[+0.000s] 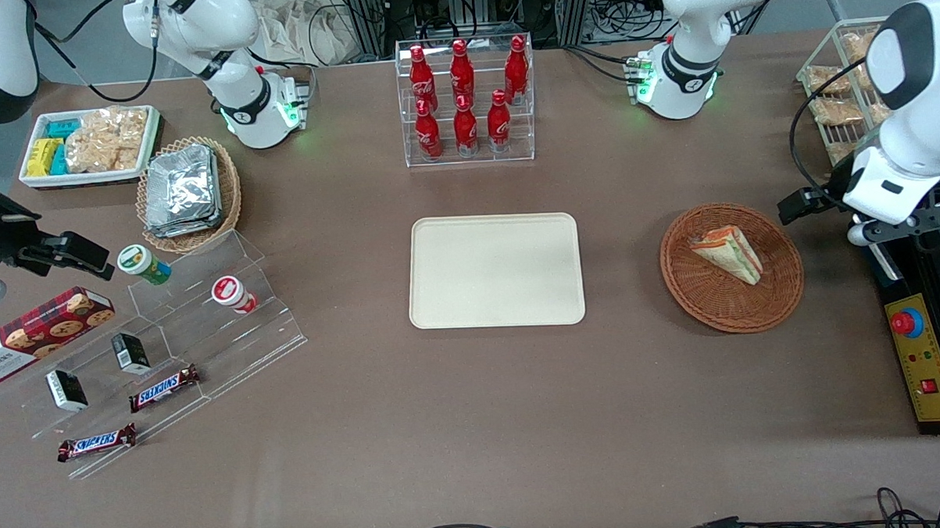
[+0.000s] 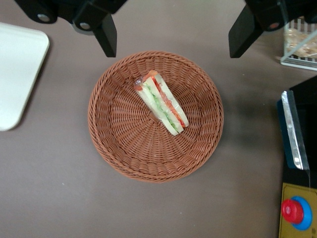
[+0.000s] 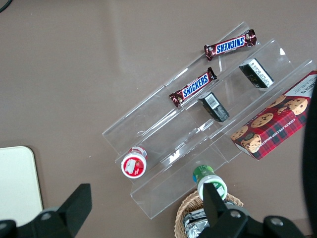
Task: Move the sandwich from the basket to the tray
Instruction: 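Move the left gripper over the sandwich in the wicker basket, then lower the left gripper and close it on the triangular sandwich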
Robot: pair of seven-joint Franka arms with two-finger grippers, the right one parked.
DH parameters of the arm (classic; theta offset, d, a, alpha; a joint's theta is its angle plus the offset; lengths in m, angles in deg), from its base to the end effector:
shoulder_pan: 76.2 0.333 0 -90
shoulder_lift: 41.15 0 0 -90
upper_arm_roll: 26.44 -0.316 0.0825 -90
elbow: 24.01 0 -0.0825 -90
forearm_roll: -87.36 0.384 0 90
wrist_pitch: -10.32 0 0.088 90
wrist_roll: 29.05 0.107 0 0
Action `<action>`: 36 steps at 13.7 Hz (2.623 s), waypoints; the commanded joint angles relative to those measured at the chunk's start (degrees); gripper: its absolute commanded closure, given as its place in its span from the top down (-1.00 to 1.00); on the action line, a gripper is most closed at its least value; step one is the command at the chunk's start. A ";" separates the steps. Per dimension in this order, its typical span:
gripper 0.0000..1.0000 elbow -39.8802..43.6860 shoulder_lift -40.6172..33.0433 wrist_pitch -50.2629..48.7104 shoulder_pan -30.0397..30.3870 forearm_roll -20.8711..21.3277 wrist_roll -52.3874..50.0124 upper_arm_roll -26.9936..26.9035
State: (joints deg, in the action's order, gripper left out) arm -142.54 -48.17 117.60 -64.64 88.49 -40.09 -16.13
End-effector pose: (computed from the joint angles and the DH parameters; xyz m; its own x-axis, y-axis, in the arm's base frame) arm 0.5108 0.0101 0.4785 0.9755 0.2098 -0.0668 0.2065 -0.9770 -0.0540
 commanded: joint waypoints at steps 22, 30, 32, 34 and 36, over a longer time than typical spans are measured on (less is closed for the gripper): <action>1.00 -31.58 4.12 42.74 0.13 -0.42 -27.81 0.24; 0.98 -33.78 9.40 51.19 0.22 -0.34 -27.72 0.15; 0.37 -33.69 9.31 51.11 0.31 -0.34 -27.63 0.15; -0.62 -33.69 9.05 50.76 0.31 -0.34 -27.54 0.15; -0.80 -33.34 8.52 50.40 0.31 -0.34 -26.93 0.15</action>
State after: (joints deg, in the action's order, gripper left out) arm -175.56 -38.54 167.27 -64.63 88.20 -67.10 -16.13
